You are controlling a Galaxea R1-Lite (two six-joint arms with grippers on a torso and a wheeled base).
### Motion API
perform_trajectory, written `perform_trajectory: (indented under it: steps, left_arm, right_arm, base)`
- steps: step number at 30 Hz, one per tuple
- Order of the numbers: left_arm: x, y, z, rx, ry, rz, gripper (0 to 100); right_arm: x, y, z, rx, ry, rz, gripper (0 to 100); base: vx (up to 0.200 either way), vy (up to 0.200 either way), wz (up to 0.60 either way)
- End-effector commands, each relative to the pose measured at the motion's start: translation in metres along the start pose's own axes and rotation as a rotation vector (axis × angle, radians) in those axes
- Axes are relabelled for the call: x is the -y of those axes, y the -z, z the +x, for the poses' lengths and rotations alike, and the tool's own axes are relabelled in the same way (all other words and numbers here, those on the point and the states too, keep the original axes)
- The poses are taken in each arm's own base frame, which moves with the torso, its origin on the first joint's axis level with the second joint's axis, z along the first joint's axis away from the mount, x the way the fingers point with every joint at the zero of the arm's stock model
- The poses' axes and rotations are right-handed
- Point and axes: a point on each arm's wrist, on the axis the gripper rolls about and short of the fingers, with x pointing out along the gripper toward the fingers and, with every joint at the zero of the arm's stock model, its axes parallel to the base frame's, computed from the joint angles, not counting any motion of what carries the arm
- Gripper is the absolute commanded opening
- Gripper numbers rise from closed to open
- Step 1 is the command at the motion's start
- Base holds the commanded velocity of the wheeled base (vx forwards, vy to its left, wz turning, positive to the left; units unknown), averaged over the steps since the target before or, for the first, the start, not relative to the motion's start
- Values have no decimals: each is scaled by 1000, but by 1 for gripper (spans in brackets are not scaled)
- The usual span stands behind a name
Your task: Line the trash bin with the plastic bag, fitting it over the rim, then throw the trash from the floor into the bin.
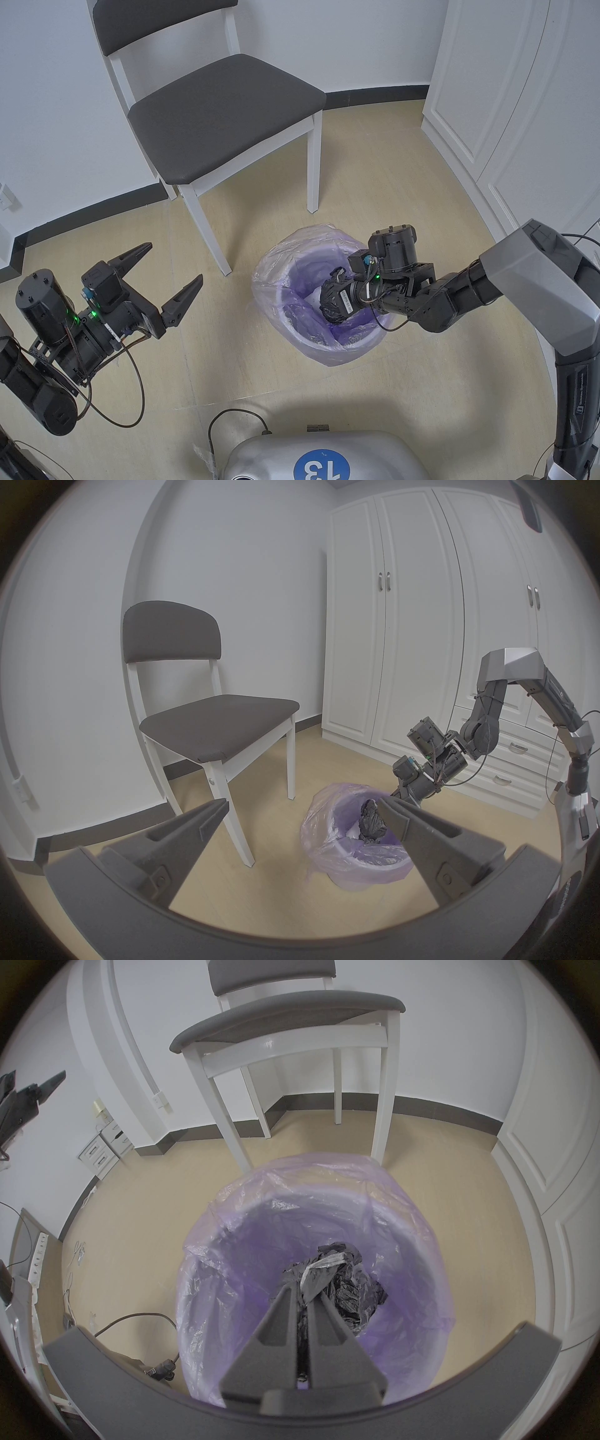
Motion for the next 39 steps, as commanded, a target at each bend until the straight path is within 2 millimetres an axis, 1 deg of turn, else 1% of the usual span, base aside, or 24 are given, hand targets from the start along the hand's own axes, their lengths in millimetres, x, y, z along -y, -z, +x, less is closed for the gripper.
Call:
perform_trajectory:
  steps: [1, 10, 11, 24, 29, 31, 33, 34, 35, 36, 37, 38, 39]
  left_arm:
    - [0, -1, 1, 12, -1, 3, 100]
    - [0, -1, 1, 12, -1, 3, 100]
    - [0, -1, 1, 12, -1, 3, 100]
    - [0, 3, 2, 0, 1, 0, 100]
    - [8, 20, 12, -63, 41, -23, 100]
    - [16, 42, 23, -138, 74, -46, 100]
    - [20, 60, 34, -188, 89, -65, 100]
    - [22, 74, 47, -213, 95, -80, 100]
    - [22, 83, 59, -221, 89, -88, 100]
    - [23, 96, 75, -227, 70, -100, 100]
    - [24, 98, 77, -230, 67, -101, 100]
    - [25, 112, 101, -215, 23, -109, 100]
    - [25, 114, 105, -210, 14, -111, 100]
  right_arm:
    - [-1, 6, 5, -14, -2, 0, 0]
    - [-3, 10, 11, -23, -6, -13, 0]
    - [-3, 10, 11, -21, -6, -13, 100]
    - [-4, 6, 8, -9, -7, -18, 100]
    - [1, -9, -3, 39, 7, -11, 100]
    - [7, -13, -4, 74, 24, -3, 100]
    - [13, -15, -4, 93, 50, 1, 100]
    - [19, -16, -5, 105, 76, 6, 100]
    - [22, -17, -6, 109, 90, 9, 100]
    - [27, -19, -8, 115, 105, 17, 100]
    - [28, -19, -9, 116, 107, 18, 100]
    - [35, -20, -12, 119, 121, 27, 100]
    - [36, -20, -13, 119, 124, 29, 100]
  base:
    - [0, 0, 0]
    - [0, 0, 0]
    - [0, 0, 0]
    - [0, 0, 0]
    - [0, 0, 0]
    - [0, 0, 0]
    - [0, 0, 0]
    - [0, 0, 0]
    - [0, 0, 0]
    - [0, 0, 0]
    - [0, 0, 0]
    - [0, 0, 0]
    - [0, 0, 0]
